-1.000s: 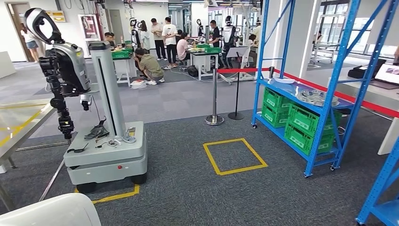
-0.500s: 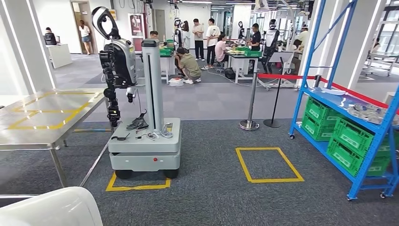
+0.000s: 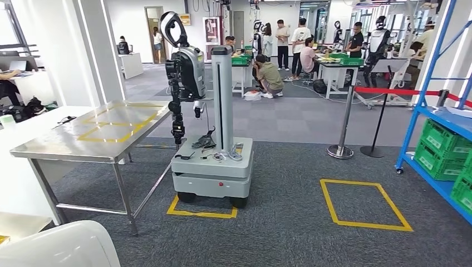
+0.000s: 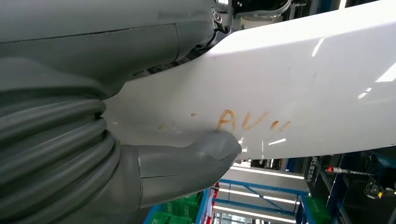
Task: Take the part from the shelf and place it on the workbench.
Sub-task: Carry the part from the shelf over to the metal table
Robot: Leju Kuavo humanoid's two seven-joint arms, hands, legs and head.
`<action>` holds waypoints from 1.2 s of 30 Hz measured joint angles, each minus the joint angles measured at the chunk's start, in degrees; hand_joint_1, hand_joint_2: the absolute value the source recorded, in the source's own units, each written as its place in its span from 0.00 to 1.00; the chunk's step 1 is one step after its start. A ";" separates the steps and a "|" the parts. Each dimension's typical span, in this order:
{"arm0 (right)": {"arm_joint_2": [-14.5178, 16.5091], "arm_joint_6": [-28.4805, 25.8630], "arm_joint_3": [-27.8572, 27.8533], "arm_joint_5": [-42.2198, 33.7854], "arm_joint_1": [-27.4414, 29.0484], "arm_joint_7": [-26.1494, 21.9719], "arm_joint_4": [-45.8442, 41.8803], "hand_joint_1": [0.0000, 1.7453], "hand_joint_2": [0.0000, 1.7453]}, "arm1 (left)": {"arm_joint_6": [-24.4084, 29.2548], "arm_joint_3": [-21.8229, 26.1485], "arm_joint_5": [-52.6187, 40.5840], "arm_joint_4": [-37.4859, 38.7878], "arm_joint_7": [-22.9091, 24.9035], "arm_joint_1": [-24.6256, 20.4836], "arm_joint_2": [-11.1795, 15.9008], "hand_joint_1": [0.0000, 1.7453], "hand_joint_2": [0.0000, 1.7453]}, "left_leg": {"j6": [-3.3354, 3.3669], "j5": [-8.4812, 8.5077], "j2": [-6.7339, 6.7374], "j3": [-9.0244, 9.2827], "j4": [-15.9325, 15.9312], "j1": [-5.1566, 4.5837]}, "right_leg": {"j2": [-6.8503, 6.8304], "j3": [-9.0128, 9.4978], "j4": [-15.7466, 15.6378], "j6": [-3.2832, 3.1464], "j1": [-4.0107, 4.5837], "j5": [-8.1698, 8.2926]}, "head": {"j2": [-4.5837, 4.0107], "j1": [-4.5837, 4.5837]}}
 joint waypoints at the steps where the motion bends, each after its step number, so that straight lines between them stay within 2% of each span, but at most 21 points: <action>1: -0.01 0.01 0.00 0.00 -0.04 -0.01 0.00 0.00 1.00 | 0.00 0.00 -0.02 -0.04 -0.05 -0.04 0.00 0.88 1.00 | 0.20 1.45 1.57 2.26 -4.10 -0.09 | -0.68 0.11 0.14 0.24 0.11 -0.19 | 0.00 0.00; 3: -0.05 0.03 0.00 0.01 -0.11 0.02 0.00 0.00 1.00 | 0.06 0.00 -0.14 -0.16 -0.16 -0.06 -0.05 0.88 1.00 | 1.00 3.03 3.67 5.12 -9.24 -0.28 | -1.82 0.32 0.47 0.82 0.44 -0.58 | 0.00 0.02; 4: -0.07 0.03 0.00 0.02 -0.15 0.07 0.00 0.00 1.00 | 0.15 0.01 -0.34 -0.23 -0.25 -0.06 -0.07 0.88 1.00 | 1.48 3.05 3.85 5.30 -9.81 -0.40 | -2.36 0.42 0.56 1.12 0.60 -0.69 | 0.00 0.03; 6: -0.09 0.02 0.00 0.08 -0.28 0.15 0.00 0.00 1.00 | 0.39 0.05 -0.88 -0.38 -0.37 0.00 -0.05 0.88 1.00 | 2.30 3.33 2.28 5.08 -9.86 -0.37 | -3.22 0.72 0.55 1.80 0.51 -0.89 | 0.00 0.03; 8: -0.09 0.01 0.02 0.25 -0.38 -0.04 0.00 0.00 1.00 | 0.66 0.10 -1.17 -0.55 -0.34 -0.13 -0.08 0.88 1.00 | 3.03 3.64 0.83 5.10 -10.15 -0.09 | -0.79 0.29 2.28 2.59 0.16 -2.38 | 0.00 0.04; 10: -0.10 -0.05 0.09 0.37 -0.31 -0.21 0.00 0.00 1.00 | 1.12 0.11 -1.39 -0.61 -0.33 -0.38 -0.21 0.88 1.00 | 3.47 3.91 -0.66 5.02 -10.24 0.12 | 3.11 -2.56 8.59 3.04 -0.08 -5.88 | 0.00 0.07; 12: -0.13 -0.19 0.15 0.36 -0.12 -0.10 0.00 0.00 1.00 | 1.72 0.12 -1.98 -0.68 -0.59 -0.44 -0.31 0.88 1.00 | 3.64 4.05 -2.43 4.71 -10.07 0.12 | 4.41 -6.27 15.76 3.09 -0.09 -8.45 | 0.00 0.10; 13: -0.13 -0.24 0.15 0.36 -0.06 -0.05 0.00 0.00 1.00 | 1.93 0.13 -2.28 -0.82 -0.77 -0.42 -0.33 0.88 1.00 | 3.65 4.08 -3.37 4.61 -9.96 0.11 | 4.55 -7.07 16.99 3.00 -0.08 -8.19 | 0.00 0.11; 15: -0.13 -0.25 0.15 0.42 -0.11 0.01 0.00 0.00 1.00 | 2.17 0.13 -2.69 -1.24 -0.98 -0.39 -0.37 0.88 1.00 | 3.54 4.14 -5.18 4.56 -9.77 0.12 | 5.23 -5.29 12.45 2.63 -0.11 -4.52 | 0.00 0.10; 17: -0.26 -0.24 0.16 0.66 -0.27 0.05 0.00 0.00 1.00 | 2.52 0.14 -3.10 -1.69 -1.09 -0.42 -0.42 0.88 1.00 | 3.13 4.28 -6.81 4.42 -9.68 0.18 | 8.07 -1.83 4.52 2.18 -0.22 -1.08 | 0.00 0.09; 19: -0.39 -0.20 0.24 0.93 -0.38 0.04 0.00 0.00 1.00 | 2.97 0.20 -3.52 -2.06 -1.25 -0.45 -0.46 0.88 1.00 | 2.32 4.59 -8.18 4.01 -9.78 0.27 | 9.69 -0.48 1.06 1.96 -0.13 -0.25 | 0.00 0.12; 21: -0.36 -0.17 0.33 1.00 -0.50 -0.10 -0.01 0.00 1.00 | 3.31 0.56 -3.96 -2.51 -1.67 -0.41 -0.44 0.88 1.00 | 1.38 5.00 -9.36 3.56 -10.14 0.39 | 8.36 -0.50 0.78 1.56 -0.06 0.04 | 0.00 0.14; 23: -0.33 -0.18 0.35 0.91 -0.72 -0.16 -0.04 0.00 1.00 | 3.75 1.19 -4.63 -3.22 -2.41 -0.44 -0.34 0.88 1.00 | 0.83 4.19 -7.36 2.70 -9.01 0.20 | 6.79 -0.36 0.22 0.71 -0.24 0.44 | 0.00 0.09; 25: -0.31 -0.18 0.35 0.83 -0.73 -0.14 -0.07 0.00 1.00 | 4.52 1.64 -5.76 -4.00 -3.03 -0.71 -0.26 0.88 1.00 | 0.61 0.96 -3.31 0.26 -3.62 -0.08 | 5.04 -0.29 -0.09 0.09 -0.21 0.60 | 0.00 0.02; 26: -0.31 -0.16 0.35 0.81 -0.57 -0.17 -0.07 0.00 1.00 | 4.98 1.81 -6.37 -4.33 -3.19 -0.81 -0.24 0.88 1.00 | 0.50 -1.00 -2.08 -1.45 0.28 -0.11 | 4.09 -0.32 -0.08 -0.07 -0.09 0.57 | 0.00 -0.01; 28: -0.29 -0.07 0.35 0.80 -0.25 -0.29 -0.07 0.00 1.00 | 5.78 2.32 -7.14 -4.81 -3.36 -0.75 -0.20 0.88 1.00 | 0.35 -2.70 -1.24 -3.39 5.30 -0.09 | 2.15 -0.35 -0.05 -0.16 0.09 0.50 | 0.01 0.00; 29: -0.25 -0.02 0.35 0.80 -0.19 -0.37 -0.07 0.00 1.00 | 6.03 2.60 -7.31 -5.02 -3.42 -0.70 -0.16 0.88 1.00 | 0.37 -2.00 -1.04 -2.80 4.80 -0.10 | 1.26 -0.35 -0.03 -0.15 0.13 0.47 | 0.01 0.00; 30: -0.17 0.02 0.35 0.80 -0.19 -0.44 -0.07 0.00 1.00 | 6.19 2.84 -7.42 -5.26 -3.48 -0.69 -0.11 0.88 1.00 | 0.44 -0.45 -0.63 -1.05 1.99 -0.11 | 0.45 -0.31 0.01 -0.09 0.15 0.41 | 0.01 0.00; 33: 0.04 -0.04 0.35 0.49 -0.33 -0.52 -0.07 0.00 1.00 | 6.83 3.27 -8.19 -6.16 -4.06 -0.73 -0.03 0.88 1.00 | 1.29 3.00 2.90 5.10 -8.69 -0.50 | -1.50 -0.05 0.34 0.50 0.47 0.02 | 0.00 0.00; 34: 0.07 -0.09 0.35 0.36 -0.34 -0.43 -0.07 0.00 1.00 | 7.27 3.45 -8.68 -6.49 -4.42 -0.69 -0.02 0.88 1.00 | 1.69 3.14 3.56 5.72 -10.04 -0.66 | -2.04 0.04 0.44 0.78 0.61 -0.08 | 0.00 0.01; 36: 0.11 -0.18 0.35 0.23 -0.33 -0.18 -0.07 0.00 1.00 | 8.46 4.08 -9.74 -7.39 -5.20 -0.37 -0.01 0.88 1.00 | 2.38 3.21 2.64 5.41 -10.27 -0.77 | -3.16 0.29 0.41 1.37 0.68 -0.20 | 0.00 0.01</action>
